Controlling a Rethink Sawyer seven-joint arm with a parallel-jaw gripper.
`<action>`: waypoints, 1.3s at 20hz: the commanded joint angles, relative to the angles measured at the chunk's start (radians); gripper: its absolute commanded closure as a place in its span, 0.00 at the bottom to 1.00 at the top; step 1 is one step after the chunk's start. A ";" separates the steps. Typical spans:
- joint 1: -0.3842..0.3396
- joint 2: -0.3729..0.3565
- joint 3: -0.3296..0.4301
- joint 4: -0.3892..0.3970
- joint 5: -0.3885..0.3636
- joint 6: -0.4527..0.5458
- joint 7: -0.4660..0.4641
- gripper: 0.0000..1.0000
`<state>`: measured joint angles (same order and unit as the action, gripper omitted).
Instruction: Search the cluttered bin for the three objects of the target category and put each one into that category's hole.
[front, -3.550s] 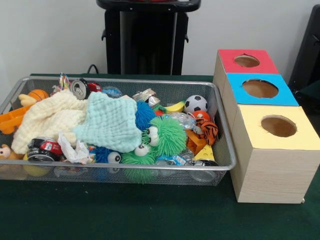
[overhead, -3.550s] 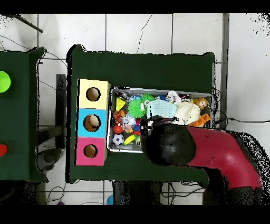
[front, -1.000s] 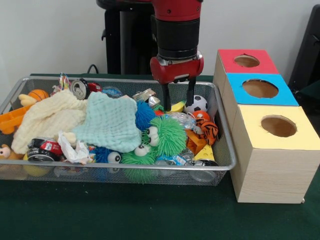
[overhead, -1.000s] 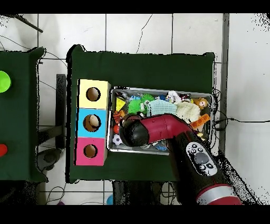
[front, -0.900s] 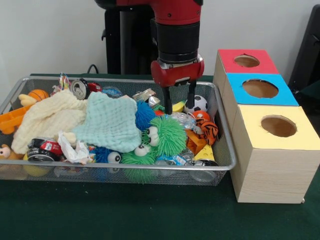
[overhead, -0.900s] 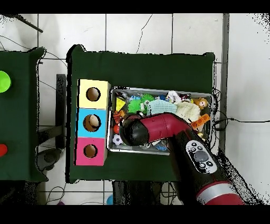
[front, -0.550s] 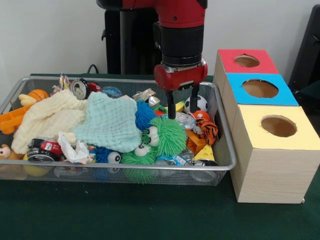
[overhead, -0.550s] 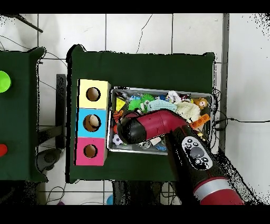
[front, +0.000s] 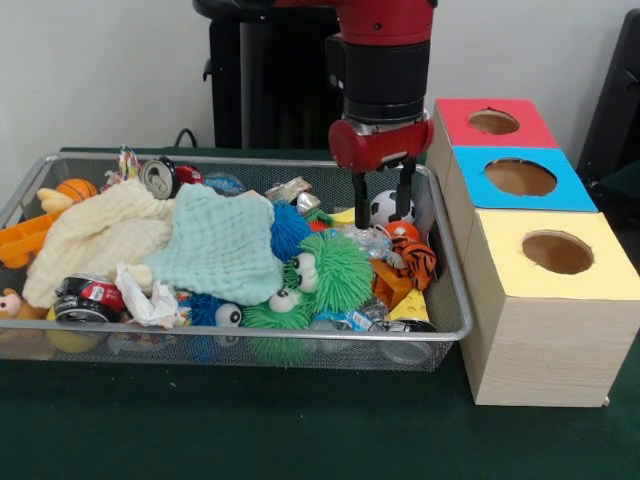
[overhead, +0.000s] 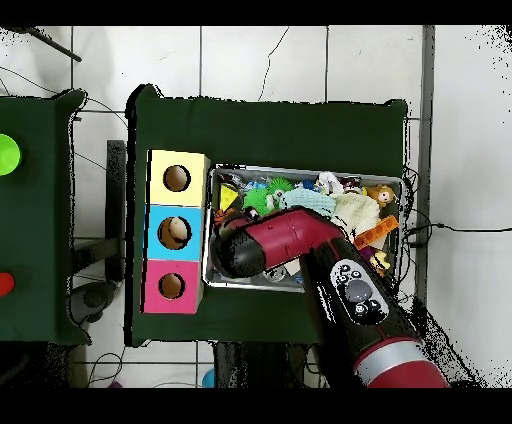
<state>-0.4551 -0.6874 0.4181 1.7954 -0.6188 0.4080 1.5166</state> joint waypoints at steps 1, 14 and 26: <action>-0.009 -0.043 0.032 0.123 -0.080 -0.054 -0.014 0.00; 0.066 -0.044 -0.067 0.172 -0.122 -0.187 0.089 0.00; 0.062 0.012 -0.129 0.207 -0.137 -0.341 0.110 0.00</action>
<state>-0.3724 -0.7299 0.3378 1.9671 -0.6875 0.1379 1.5166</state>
